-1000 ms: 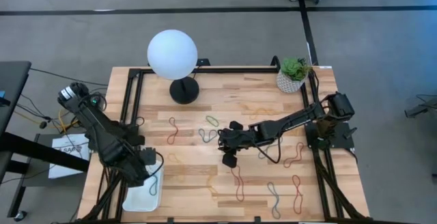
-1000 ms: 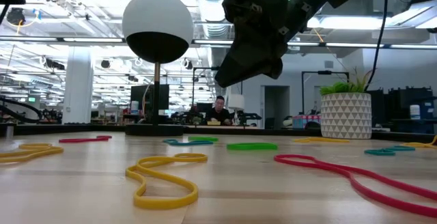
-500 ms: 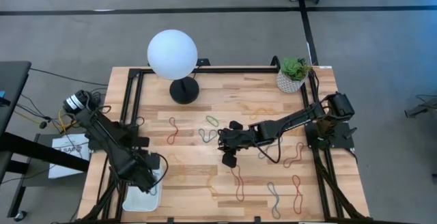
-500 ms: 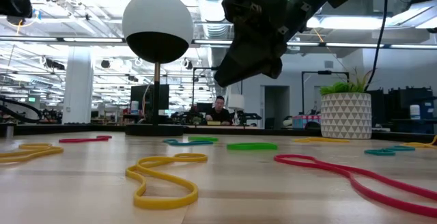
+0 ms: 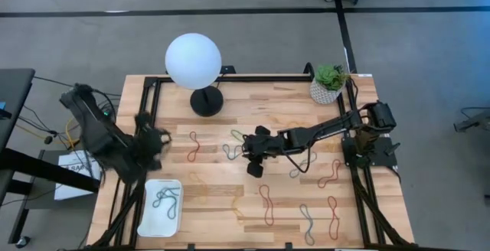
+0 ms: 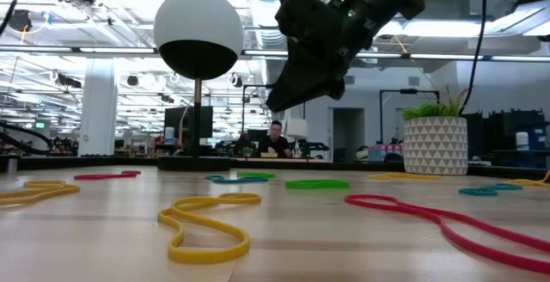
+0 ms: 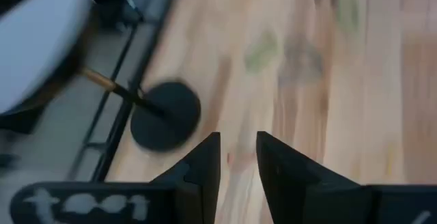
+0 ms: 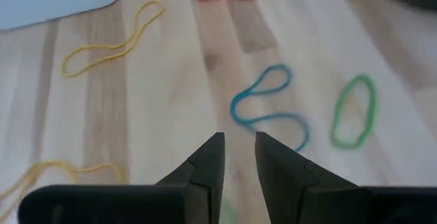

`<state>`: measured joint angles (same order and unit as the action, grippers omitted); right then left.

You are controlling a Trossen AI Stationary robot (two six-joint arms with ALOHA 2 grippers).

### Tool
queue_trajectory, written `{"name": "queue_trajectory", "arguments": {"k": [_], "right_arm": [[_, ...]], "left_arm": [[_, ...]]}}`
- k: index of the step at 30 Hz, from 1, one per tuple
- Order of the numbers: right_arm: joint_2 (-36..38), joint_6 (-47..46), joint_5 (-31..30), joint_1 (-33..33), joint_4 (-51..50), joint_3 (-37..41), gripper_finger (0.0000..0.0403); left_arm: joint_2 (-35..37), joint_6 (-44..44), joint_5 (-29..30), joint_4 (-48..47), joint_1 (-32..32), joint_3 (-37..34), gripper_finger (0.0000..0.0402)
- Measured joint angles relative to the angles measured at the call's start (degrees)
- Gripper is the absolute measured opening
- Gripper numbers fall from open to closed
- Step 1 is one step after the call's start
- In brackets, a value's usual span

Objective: Pick and place items into bin
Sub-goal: Put the top left blue rubber band into the white bin

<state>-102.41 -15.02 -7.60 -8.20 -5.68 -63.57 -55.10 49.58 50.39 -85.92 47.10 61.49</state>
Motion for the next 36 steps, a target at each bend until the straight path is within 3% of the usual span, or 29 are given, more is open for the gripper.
{"name": "queue_trajectory", "arguments": {"k": [4,10,16,26,33,36], "right_arm": [[0.00,4.02,0.12,0.04,6.42,0.00,0.0076],[0.00,9.09,0.39,-0.35,10.38,0.00,0.0076],[0.00,9.06,3.29,0.41,9.58,0.00,0.0091],[-0.01,10.53,3.20,1.03,10.45,0.00,0.0180],[-3.90,10.55,3.26,1.19,14.07,-0.08,0.0180],[-8.24,10.55,3.39,1.93,13.38,-3.54,0.0172]], "left_arm": [[8.00,5.39,7.41,5.23,-0.01,-1.10,0.0087],[13.87,3.13,8.04,10.59,-0.01,-6.48,0.0087],[14.12,4.57,10.02,12.24,-0.03,-11.40,0.0087],[11.73,5.03,10.13,13.97,-0.05,-14.88,0.0087],[10.02,4.44,10.18,16.39,-0.05,-14.88,0.0086],[9.87,4.44,10.34,16.61,-0.05,-14.88,0.0086]]}}
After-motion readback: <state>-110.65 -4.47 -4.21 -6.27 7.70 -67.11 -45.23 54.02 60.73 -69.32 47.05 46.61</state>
